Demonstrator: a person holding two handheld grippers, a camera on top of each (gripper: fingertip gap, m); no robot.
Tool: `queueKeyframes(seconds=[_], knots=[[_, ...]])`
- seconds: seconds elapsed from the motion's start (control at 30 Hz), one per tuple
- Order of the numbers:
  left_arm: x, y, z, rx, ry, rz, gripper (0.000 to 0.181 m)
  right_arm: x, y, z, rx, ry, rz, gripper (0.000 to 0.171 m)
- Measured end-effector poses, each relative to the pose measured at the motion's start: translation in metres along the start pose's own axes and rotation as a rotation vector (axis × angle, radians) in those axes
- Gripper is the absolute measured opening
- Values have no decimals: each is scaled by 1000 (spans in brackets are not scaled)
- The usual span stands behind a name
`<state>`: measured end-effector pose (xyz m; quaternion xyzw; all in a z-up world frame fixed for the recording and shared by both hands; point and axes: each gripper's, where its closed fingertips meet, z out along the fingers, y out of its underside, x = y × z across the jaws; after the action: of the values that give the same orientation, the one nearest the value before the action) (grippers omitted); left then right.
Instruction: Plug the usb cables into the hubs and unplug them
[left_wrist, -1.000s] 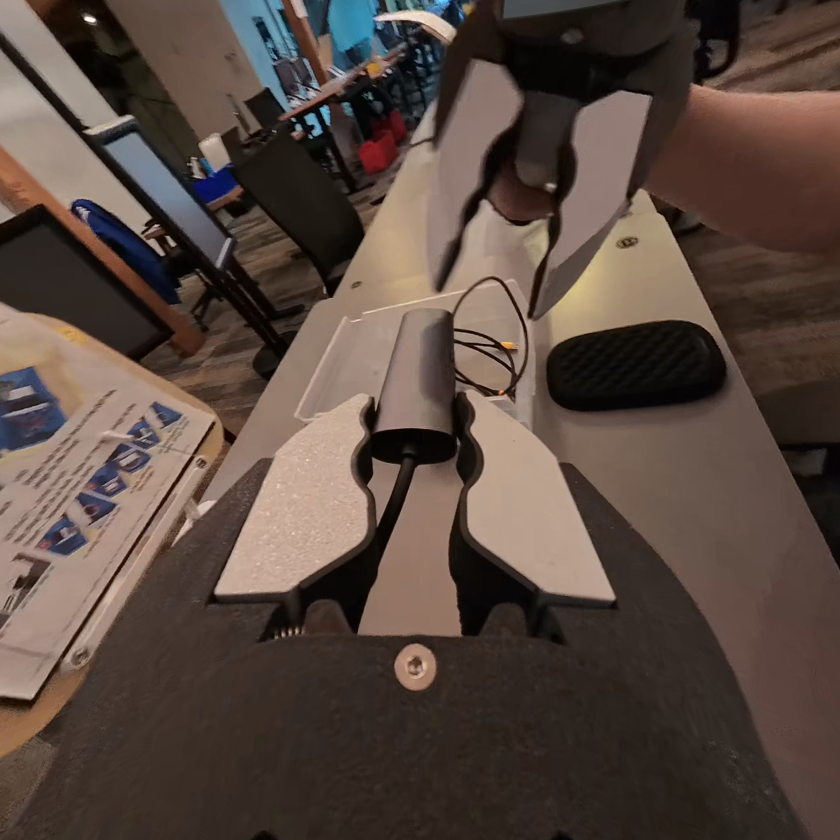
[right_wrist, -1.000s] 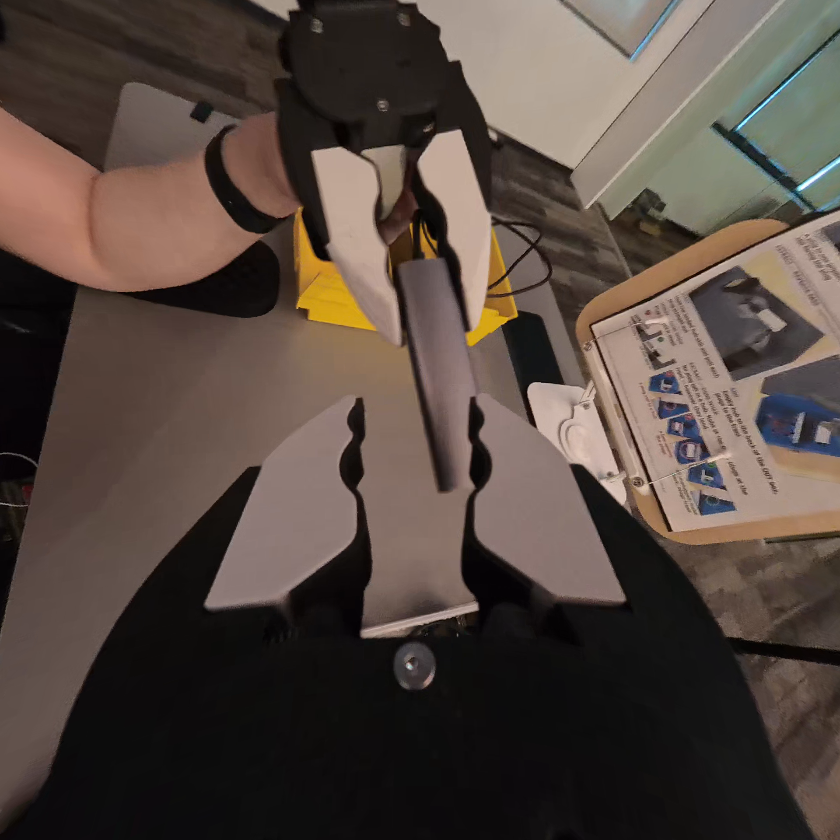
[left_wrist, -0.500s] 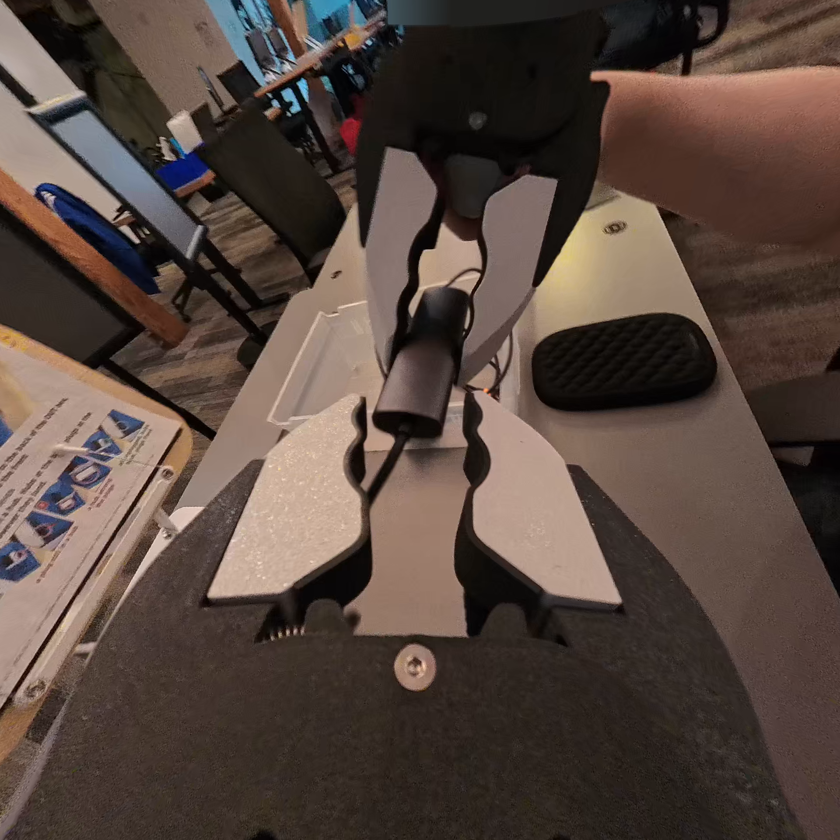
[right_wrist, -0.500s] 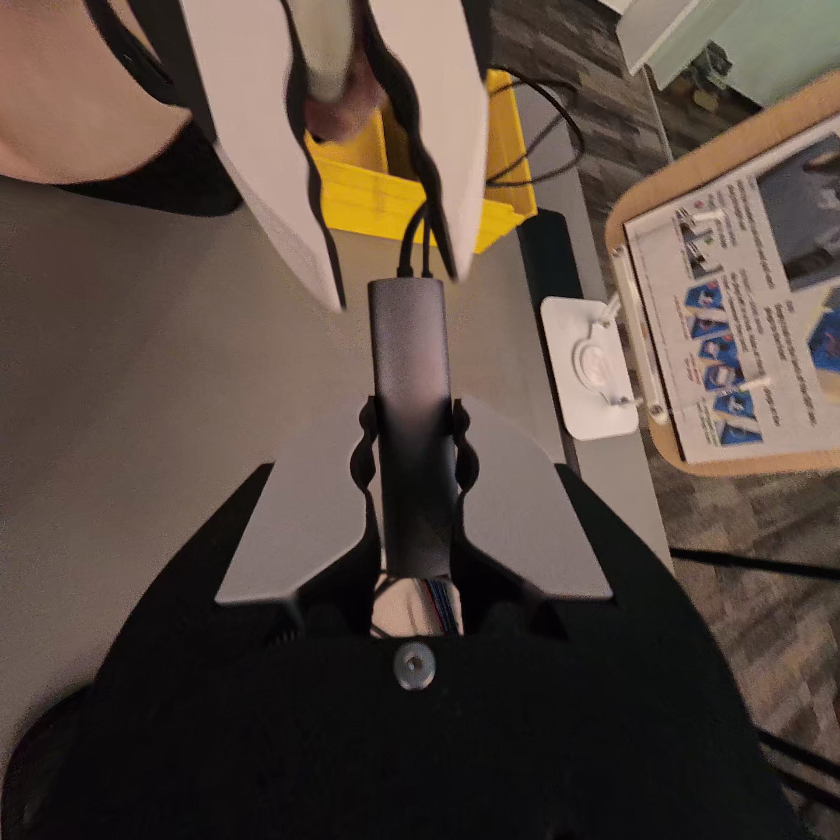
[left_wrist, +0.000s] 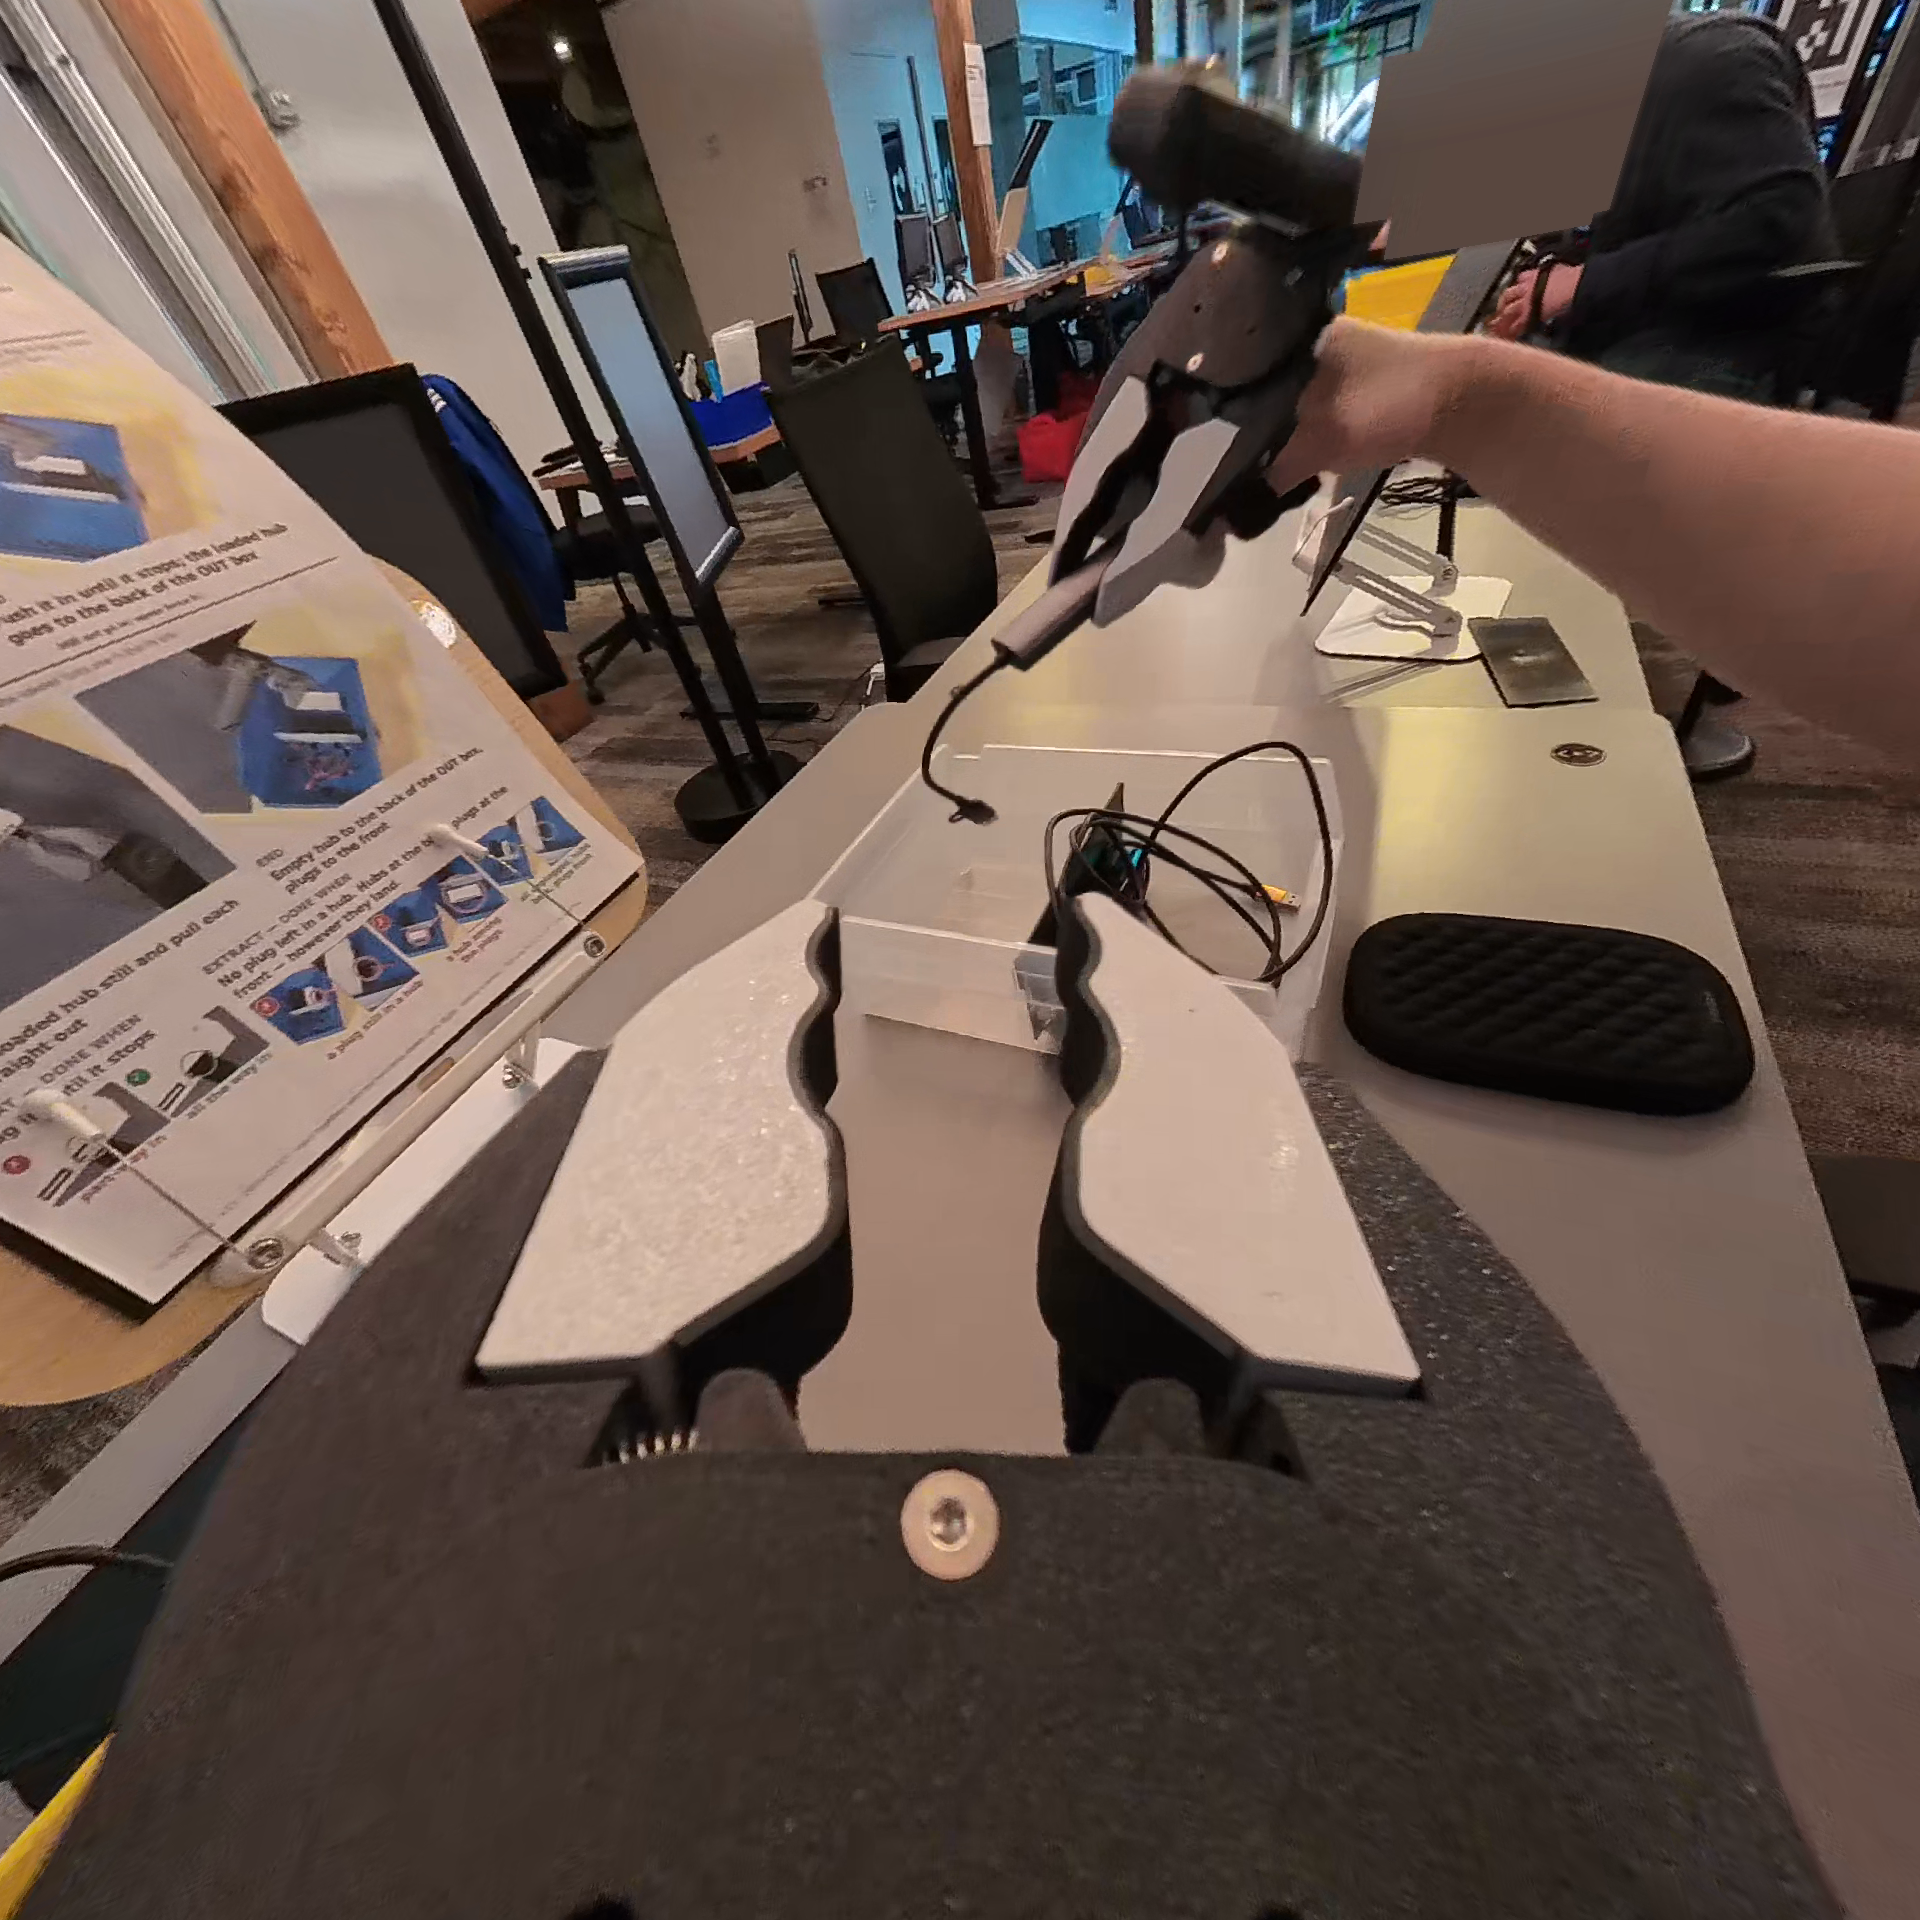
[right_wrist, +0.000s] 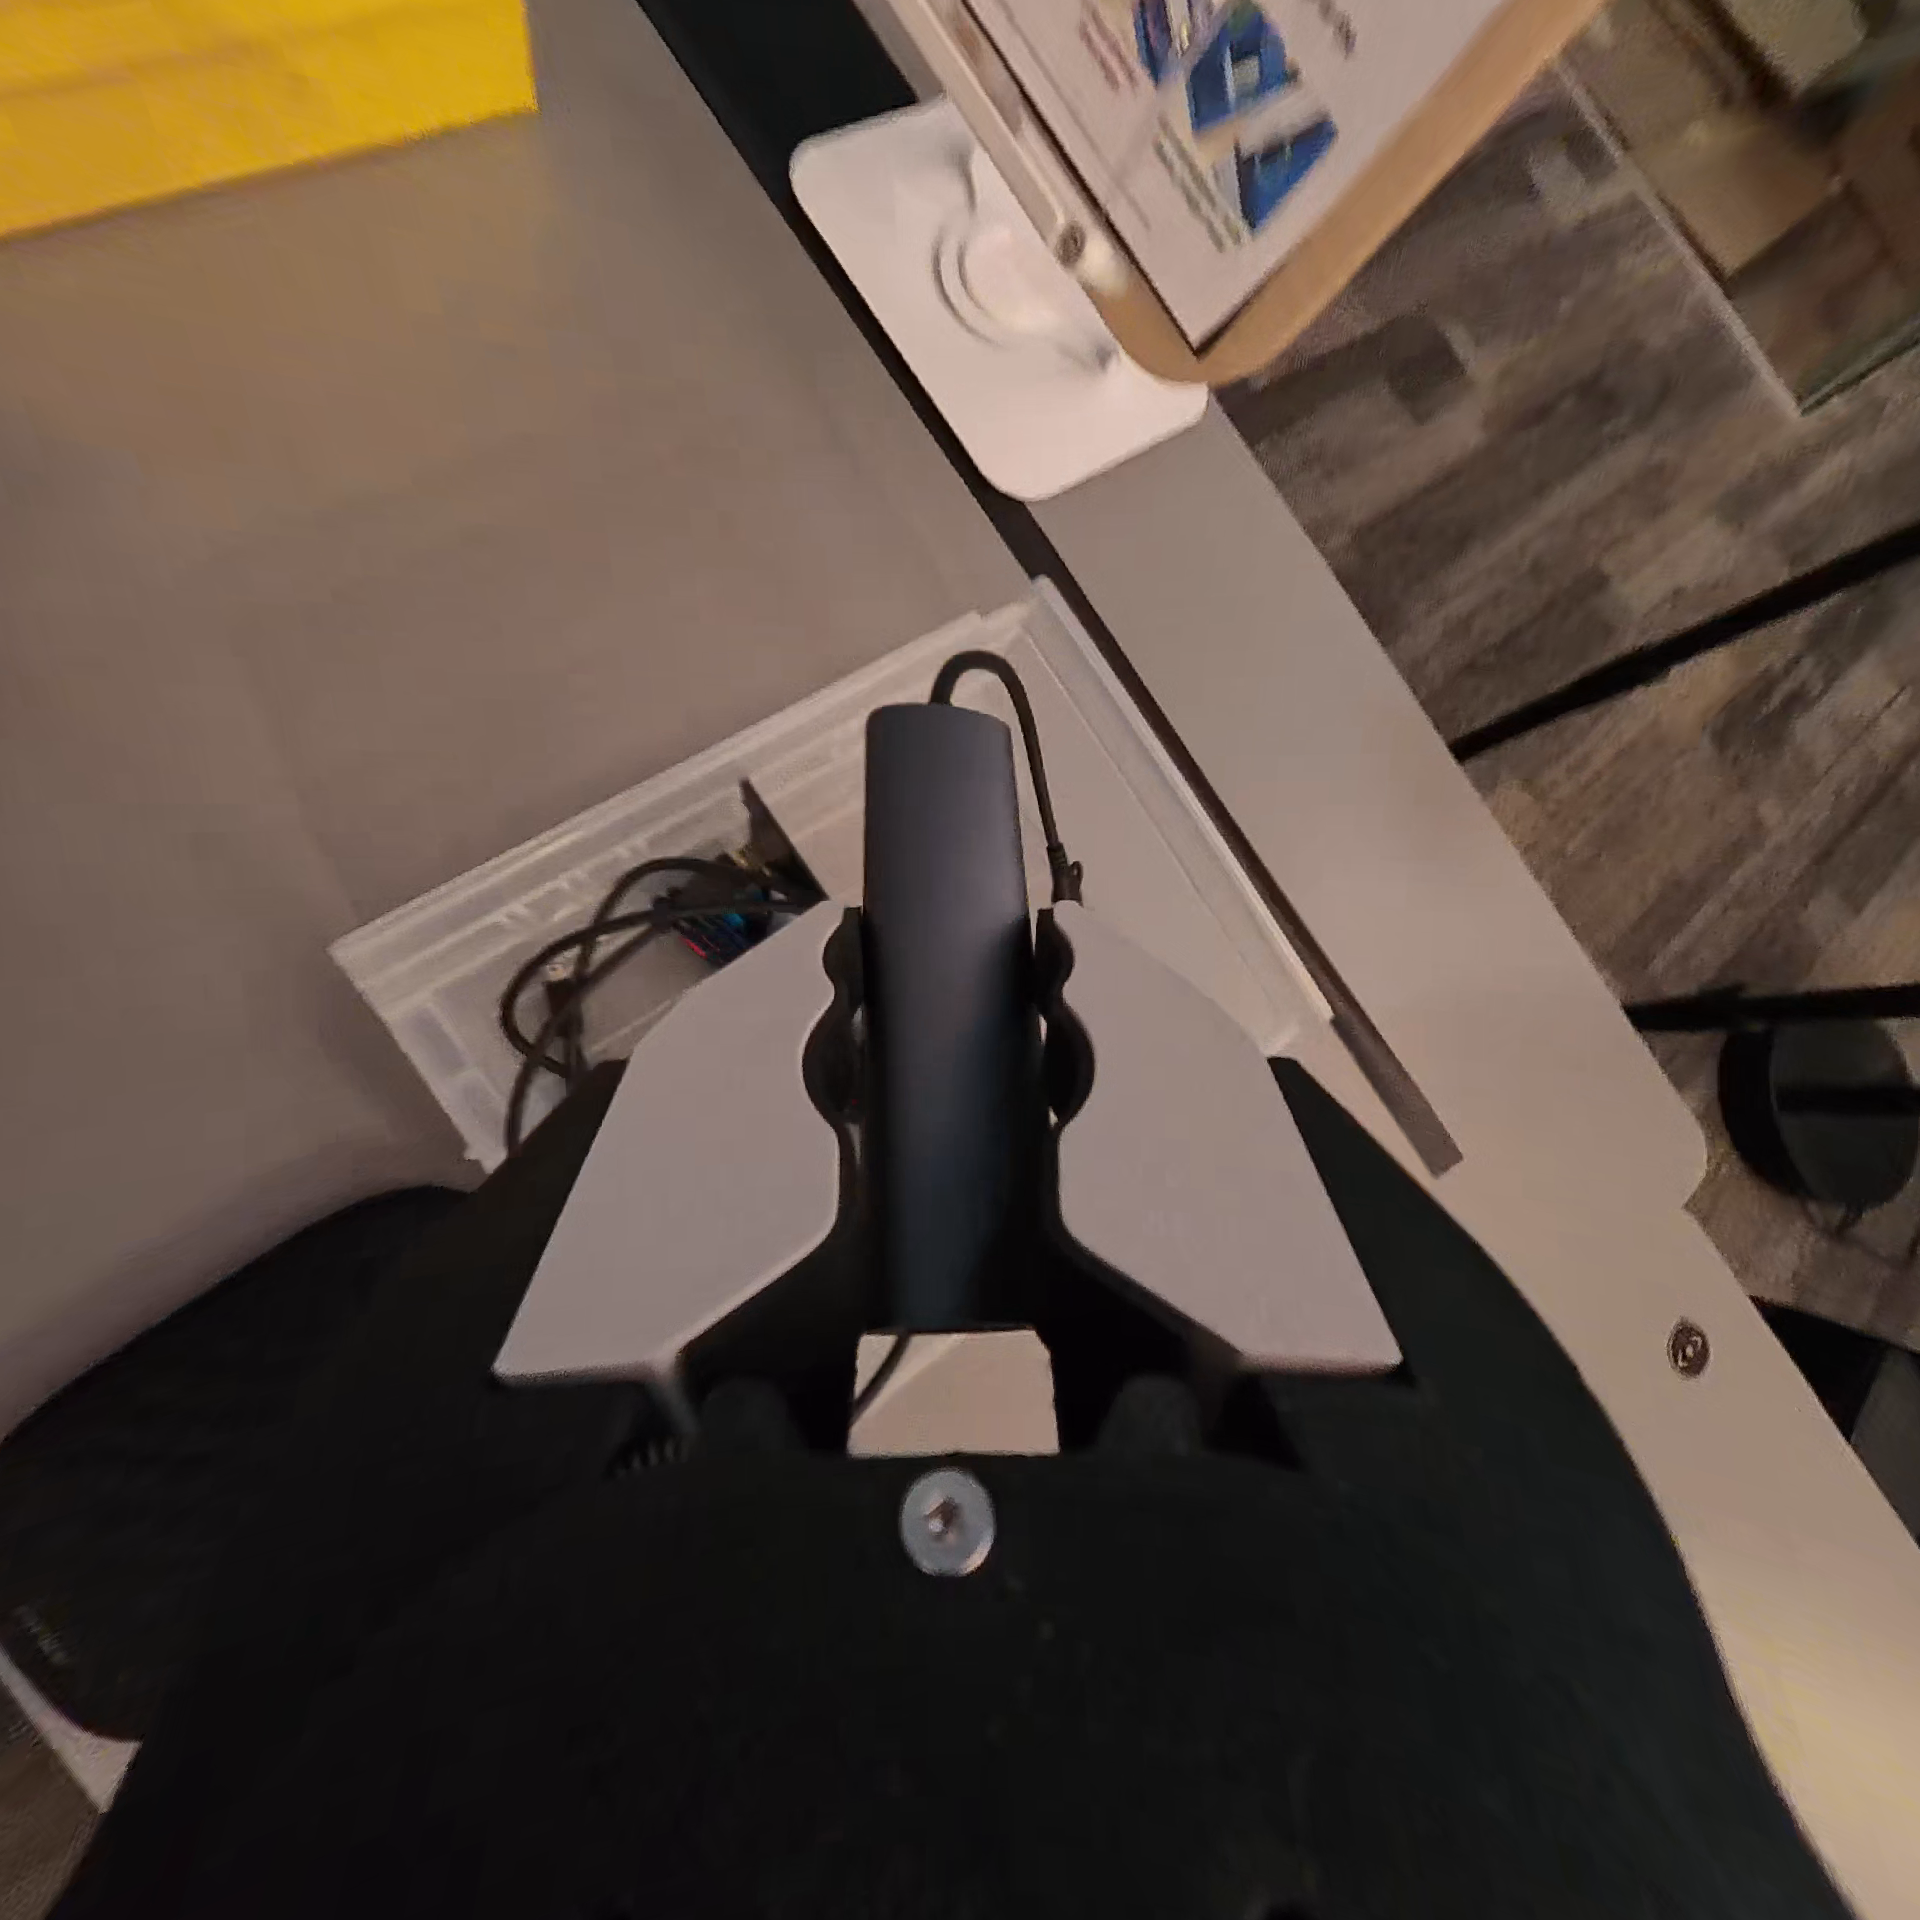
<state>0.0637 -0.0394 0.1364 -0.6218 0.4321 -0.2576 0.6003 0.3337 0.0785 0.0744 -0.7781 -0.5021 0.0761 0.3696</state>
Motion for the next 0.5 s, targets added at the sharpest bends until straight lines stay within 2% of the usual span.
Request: queueKeyframes(seconds=[0.27,0.37,0.5], knots=[[-4,8,1,-52,-28,31,38,2,34,99,-244,-271,73,33],[-5,9,-1,-59,-32,40,38,4,53,136,-357,-318,41,32],[4,8,-3,-50,53,11,38,3,86,171,-522,-362,-9,32]])
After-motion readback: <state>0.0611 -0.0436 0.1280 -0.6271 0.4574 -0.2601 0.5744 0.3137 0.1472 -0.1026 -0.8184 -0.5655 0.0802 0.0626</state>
